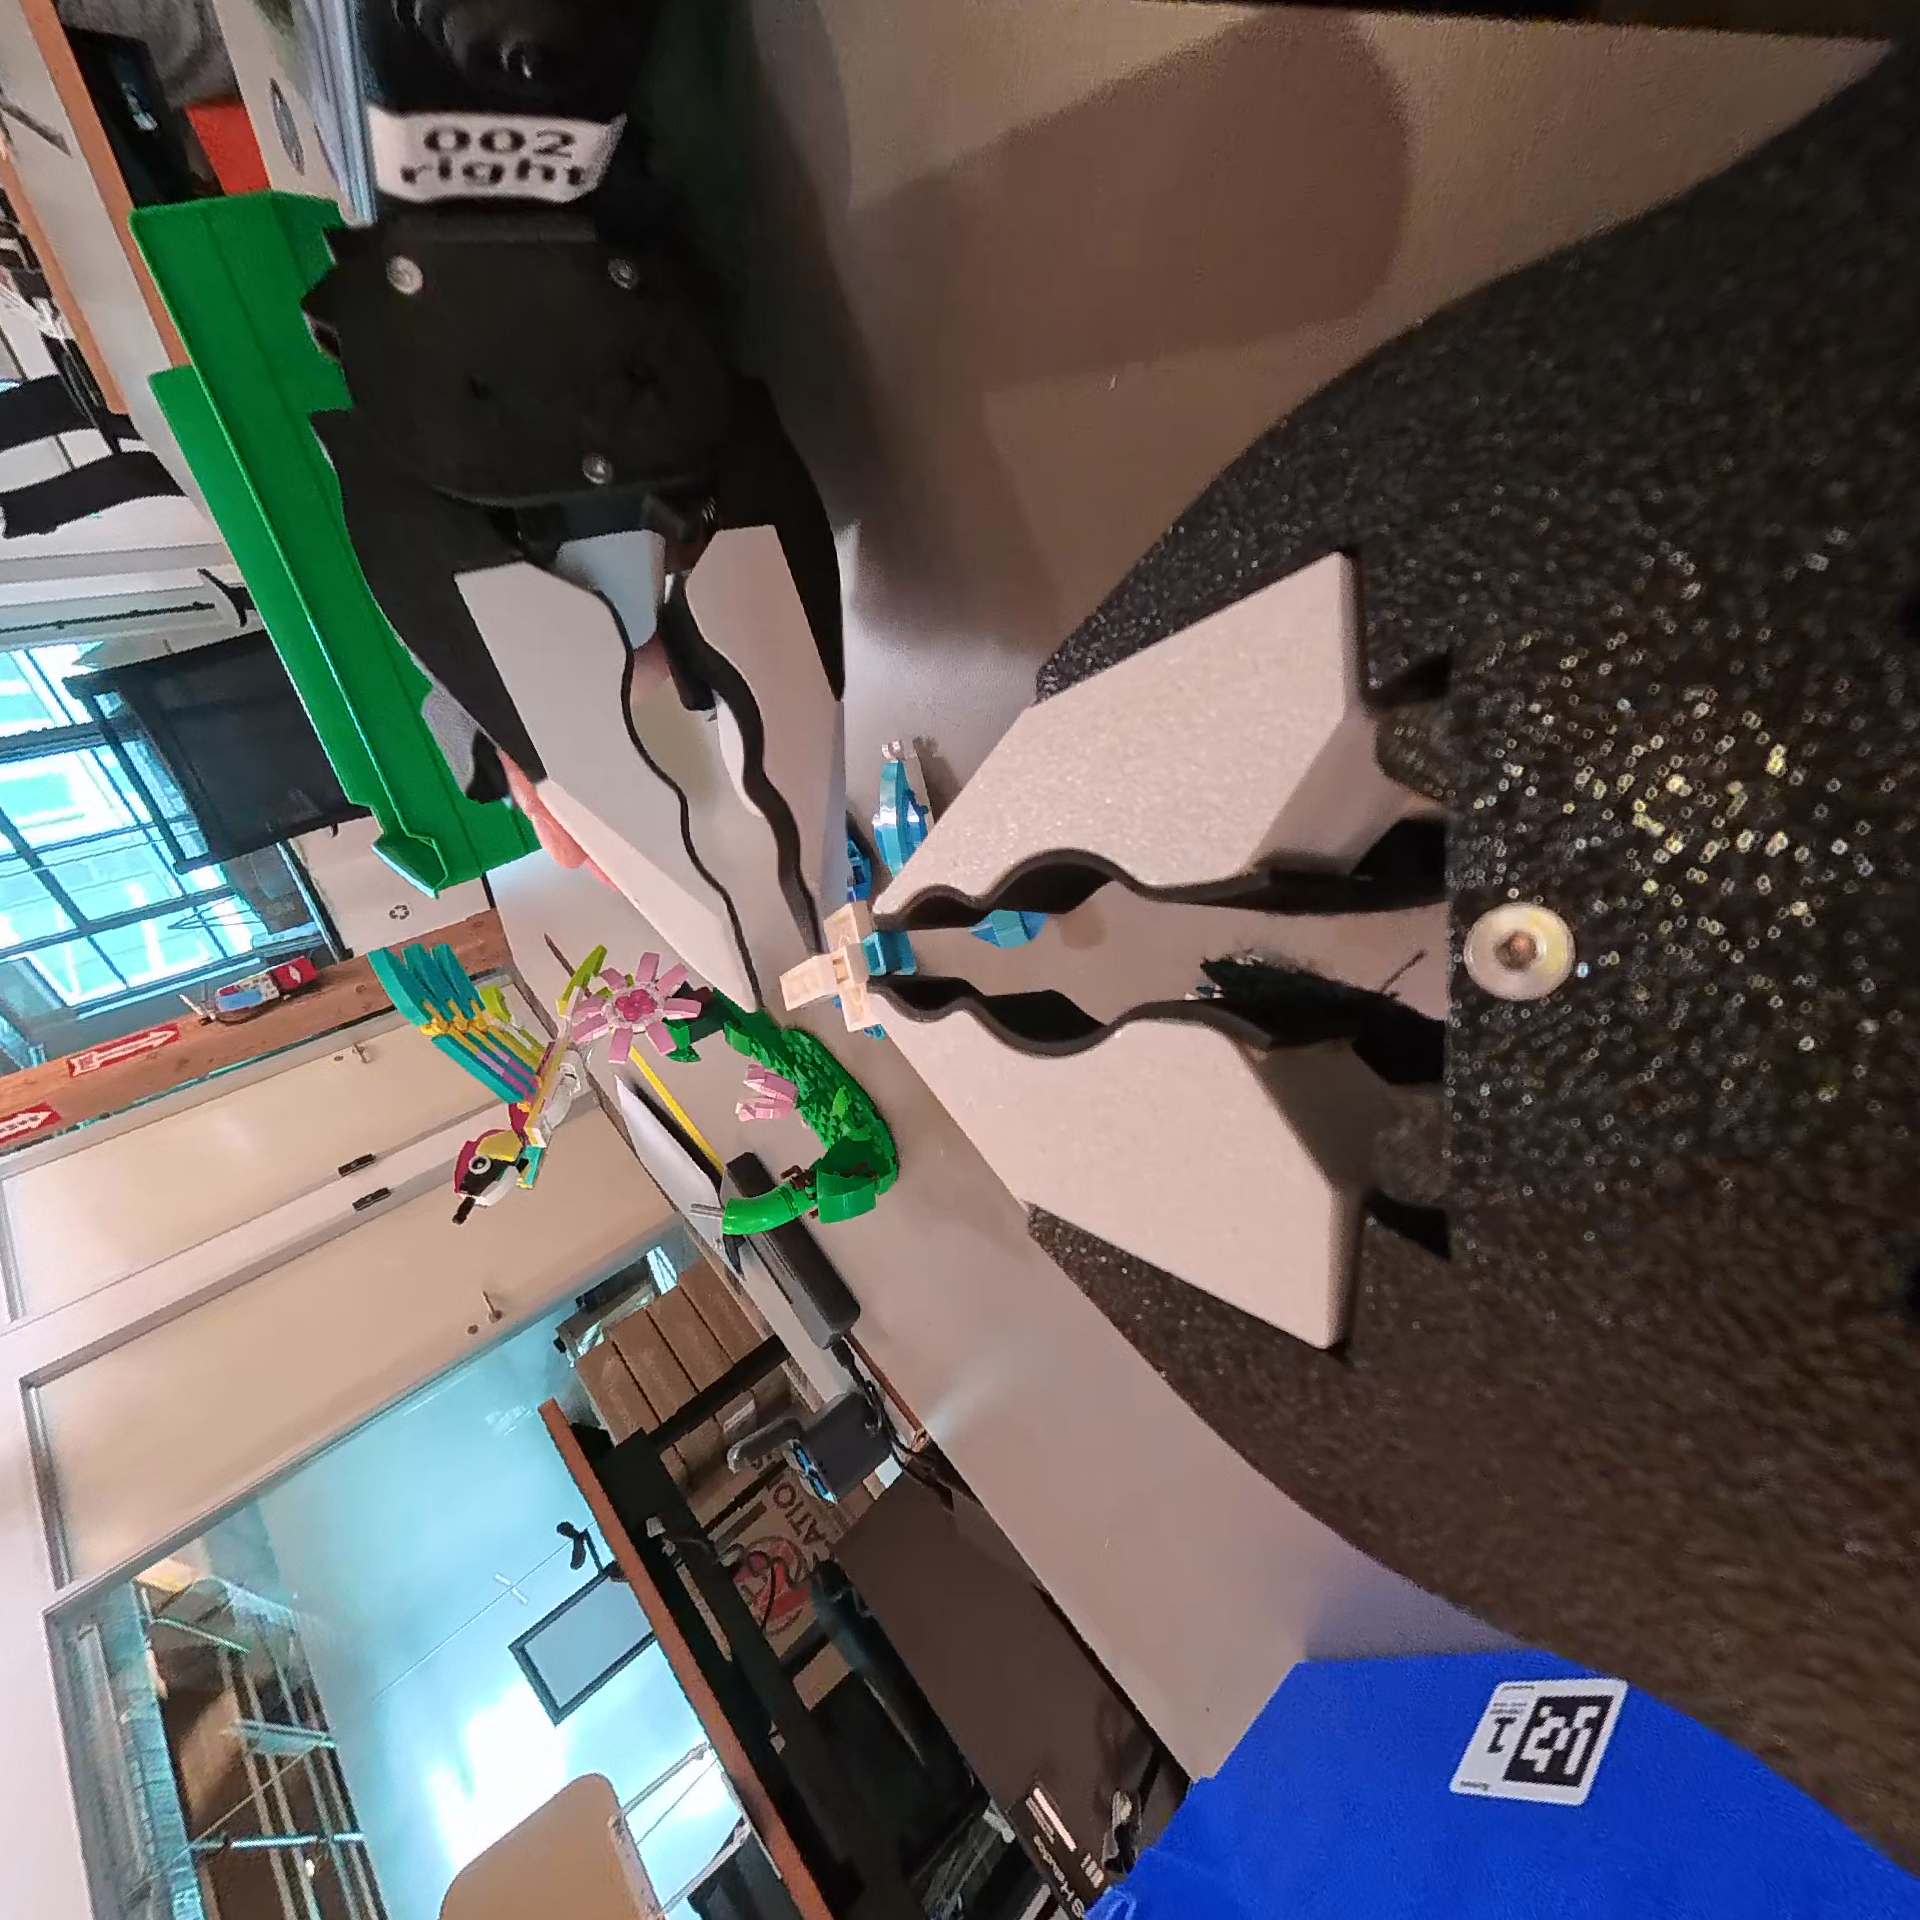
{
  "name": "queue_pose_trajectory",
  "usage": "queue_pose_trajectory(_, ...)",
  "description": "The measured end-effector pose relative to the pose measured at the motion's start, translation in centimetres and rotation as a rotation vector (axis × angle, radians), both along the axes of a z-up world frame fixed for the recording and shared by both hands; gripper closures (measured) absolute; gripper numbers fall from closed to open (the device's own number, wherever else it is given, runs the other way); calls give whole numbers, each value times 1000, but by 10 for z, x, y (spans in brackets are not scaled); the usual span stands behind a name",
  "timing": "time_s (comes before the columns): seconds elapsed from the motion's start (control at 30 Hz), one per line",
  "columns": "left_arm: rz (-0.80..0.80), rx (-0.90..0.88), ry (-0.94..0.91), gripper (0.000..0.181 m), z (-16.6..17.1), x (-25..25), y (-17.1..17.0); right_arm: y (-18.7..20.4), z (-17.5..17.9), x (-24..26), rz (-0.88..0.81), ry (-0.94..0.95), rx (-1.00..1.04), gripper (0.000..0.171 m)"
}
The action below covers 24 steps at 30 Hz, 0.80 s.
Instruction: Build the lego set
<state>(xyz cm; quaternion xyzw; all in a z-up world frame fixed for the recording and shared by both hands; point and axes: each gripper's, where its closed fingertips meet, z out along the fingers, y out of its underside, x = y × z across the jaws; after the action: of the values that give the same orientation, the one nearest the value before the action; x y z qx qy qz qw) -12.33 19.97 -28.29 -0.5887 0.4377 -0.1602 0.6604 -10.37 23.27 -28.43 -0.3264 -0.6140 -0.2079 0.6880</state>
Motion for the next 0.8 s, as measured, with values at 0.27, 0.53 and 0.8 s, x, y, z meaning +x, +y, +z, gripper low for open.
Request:
queue_pose_trajectory(0.27,-2,10,9,177,-1,1,-1,0,3,1,-5,6,22,162)
queue_pose_trajectory(0.53,-5,15,18,177,-1,2,-1,0,3,1,-5,-2,27,163)
queue_pose_trajectory(0.8,4,23,0,177,1,0,-1,0,2,1,-5,-7,29,163)
